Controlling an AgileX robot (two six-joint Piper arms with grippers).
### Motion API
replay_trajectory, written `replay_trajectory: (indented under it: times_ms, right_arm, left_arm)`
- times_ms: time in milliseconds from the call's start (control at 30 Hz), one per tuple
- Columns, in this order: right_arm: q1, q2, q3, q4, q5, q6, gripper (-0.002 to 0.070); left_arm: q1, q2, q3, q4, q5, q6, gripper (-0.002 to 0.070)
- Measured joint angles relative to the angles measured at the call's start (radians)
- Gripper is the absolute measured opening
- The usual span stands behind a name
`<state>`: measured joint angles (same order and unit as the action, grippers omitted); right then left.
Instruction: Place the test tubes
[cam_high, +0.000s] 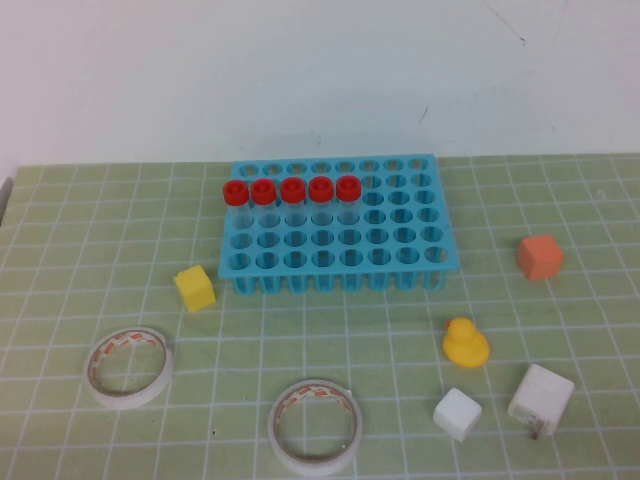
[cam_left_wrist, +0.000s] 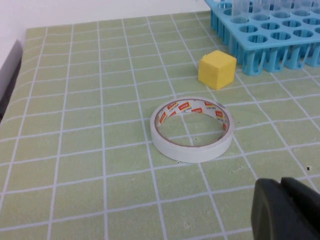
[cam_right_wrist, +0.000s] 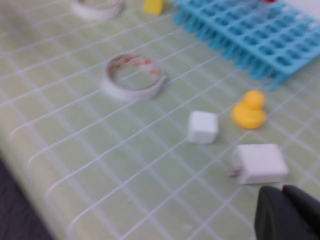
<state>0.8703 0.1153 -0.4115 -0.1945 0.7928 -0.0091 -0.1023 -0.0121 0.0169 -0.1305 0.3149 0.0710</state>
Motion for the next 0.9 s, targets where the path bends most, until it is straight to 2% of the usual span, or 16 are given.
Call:
replay_trajectory:
  times_ms: [233, 433, 467, 767, 900]
  right_arm:
    - [-0.269, -0.073, 0.0, 0.0, -0.002, 0.0, -0.0001]
    - [-0.558, -0.077, 0.0, 0.0, -0.002, 0.0, -0.0001]
    - [-0.639, -0.077, 0.0, 0.0, -0.002, 0.0, -0.0001]
    - [-0.907, -0.077, 0.002, 0.0, -0.005, 0.0, -0.0001]
    - [-0.983, -0.077, 0.055, 0.0, -0.125, 0.0, -0.0001]
  left_arm:
    - [0.0, 0.0, 0.0, -0.002, 0.0, -0.01, -0.0001]
    - [0.0, 0.0, 0.0, -0.002, 0.0, -0.017, -0.0001]
    - [0.0, 0.0, 0.0, -0.002, 0.0, -0.021, -0.0001]
    - [0.0, 0.0, 0.0, -0.002, 0.0, -0.021, -0.0001]
    - [0.0, 0.0, 0.0, -0.002, 0.0, -0.021, -0.0001]
